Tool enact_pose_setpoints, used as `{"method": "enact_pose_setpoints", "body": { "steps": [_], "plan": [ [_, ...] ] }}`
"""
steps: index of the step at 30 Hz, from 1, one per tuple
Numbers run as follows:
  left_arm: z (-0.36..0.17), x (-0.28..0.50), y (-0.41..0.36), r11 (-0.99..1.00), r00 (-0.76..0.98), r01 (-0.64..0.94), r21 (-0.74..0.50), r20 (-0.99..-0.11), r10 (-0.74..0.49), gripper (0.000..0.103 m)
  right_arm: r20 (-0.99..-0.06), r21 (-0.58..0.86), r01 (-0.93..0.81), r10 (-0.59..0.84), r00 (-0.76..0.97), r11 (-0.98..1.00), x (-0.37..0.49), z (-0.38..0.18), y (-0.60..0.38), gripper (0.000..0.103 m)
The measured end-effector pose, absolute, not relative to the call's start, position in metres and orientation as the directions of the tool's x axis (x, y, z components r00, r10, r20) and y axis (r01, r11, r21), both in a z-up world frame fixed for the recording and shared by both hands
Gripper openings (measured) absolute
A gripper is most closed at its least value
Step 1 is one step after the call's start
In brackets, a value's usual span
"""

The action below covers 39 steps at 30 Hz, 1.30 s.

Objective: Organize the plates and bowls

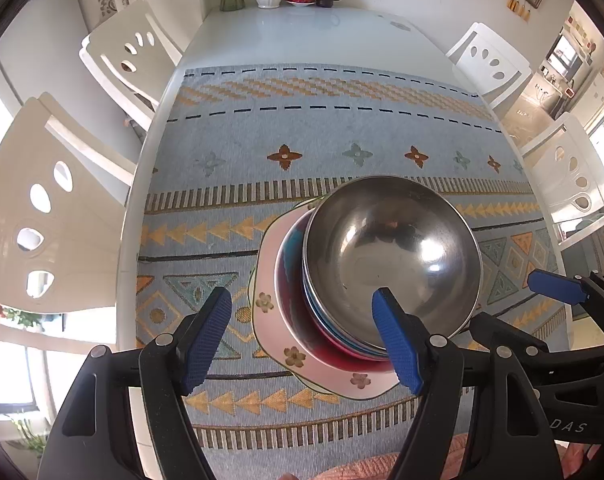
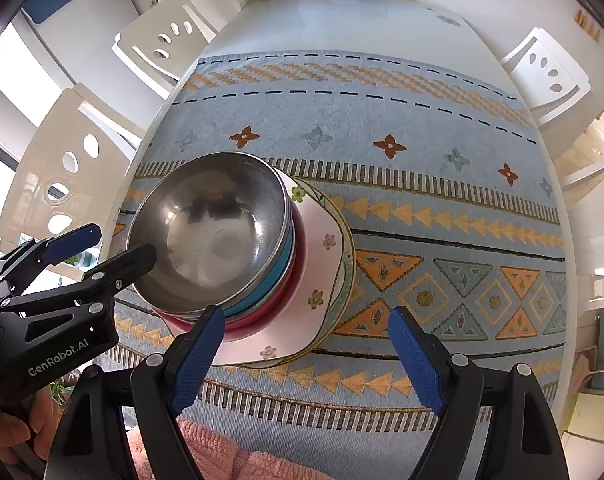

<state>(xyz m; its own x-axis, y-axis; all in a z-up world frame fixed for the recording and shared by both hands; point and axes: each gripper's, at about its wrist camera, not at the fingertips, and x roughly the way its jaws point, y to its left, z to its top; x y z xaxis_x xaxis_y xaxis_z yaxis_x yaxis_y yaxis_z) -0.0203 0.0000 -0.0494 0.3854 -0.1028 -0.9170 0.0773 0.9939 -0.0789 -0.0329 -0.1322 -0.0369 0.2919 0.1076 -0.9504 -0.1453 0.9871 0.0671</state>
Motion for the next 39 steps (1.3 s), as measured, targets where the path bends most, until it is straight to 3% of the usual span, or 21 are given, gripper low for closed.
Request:
{"method": "enact_pose_setpoints", "body": {
  "steps": [39],
  "plan": [
    [-0.0502, -0.0112, -0.0040, 0.991, 0.388, 0.116, -0.066, -0.916, -0.106, 0.071, -0.963, 0.061, -0.116, 0.089, 0.254, 0.991, -0.0285, -0.0458, -0.1377, 0.082]
  ]
}}
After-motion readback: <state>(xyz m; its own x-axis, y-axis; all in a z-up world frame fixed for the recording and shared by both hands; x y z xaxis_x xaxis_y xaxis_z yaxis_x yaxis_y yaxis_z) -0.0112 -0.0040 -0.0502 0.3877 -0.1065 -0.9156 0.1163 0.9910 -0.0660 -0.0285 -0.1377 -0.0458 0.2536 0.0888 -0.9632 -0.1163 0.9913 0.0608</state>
